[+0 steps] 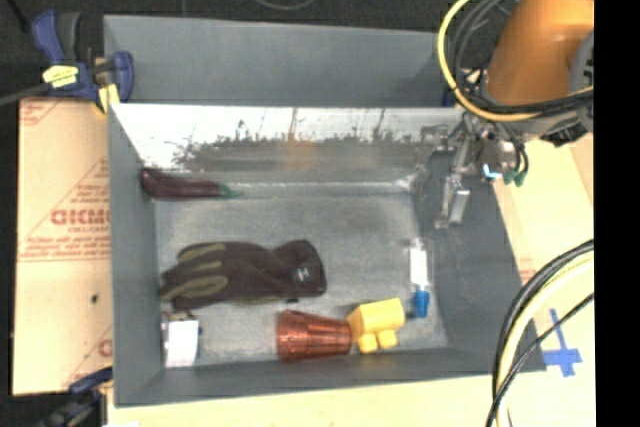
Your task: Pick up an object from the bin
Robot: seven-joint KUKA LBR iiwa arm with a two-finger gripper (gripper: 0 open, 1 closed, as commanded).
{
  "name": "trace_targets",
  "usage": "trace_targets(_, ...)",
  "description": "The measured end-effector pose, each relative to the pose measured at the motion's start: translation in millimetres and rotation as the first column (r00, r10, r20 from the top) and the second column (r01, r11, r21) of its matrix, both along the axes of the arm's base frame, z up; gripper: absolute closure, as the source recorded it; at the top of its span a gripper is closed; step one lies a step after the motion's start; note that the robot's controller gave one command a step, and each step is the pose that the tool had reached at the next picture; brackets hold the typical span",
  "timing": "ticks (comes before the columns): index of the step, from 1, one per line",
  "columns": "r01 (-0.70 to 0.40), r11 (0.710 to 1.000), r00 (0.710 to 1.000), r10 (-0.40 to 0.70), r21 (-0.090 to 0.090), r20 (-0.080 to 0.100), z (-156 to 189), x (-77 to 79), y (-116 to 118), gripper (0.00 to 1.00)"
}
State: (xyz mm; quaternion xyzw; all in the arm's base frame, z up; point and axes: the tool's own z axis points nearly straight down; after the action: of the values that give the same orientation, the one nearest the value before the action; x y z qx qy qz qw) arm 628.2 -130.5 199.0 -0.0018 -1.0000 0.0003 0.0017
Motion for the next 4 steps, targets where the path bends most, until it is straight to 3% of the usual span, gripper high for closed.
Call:
trace_targets(1,-0.002,1.0,1.0,0.002,-0.001,0.008,5.2,1.5,0.4,0.0)
trace_targets(2,-0.001,1.0,1.0,0.001,-0.005,0.016,-26.9,-11.2,28.6,0.0)
trace_targets(3,0.016,1.0,1.0,-0.016,0.002,0.013,-82.7,-22.2,51.6,0.0)
trace_targets(4,0.008,1.0,1.0,-0.008,-0.004,0.0,-100.0,-37.5,83.5,0.0)
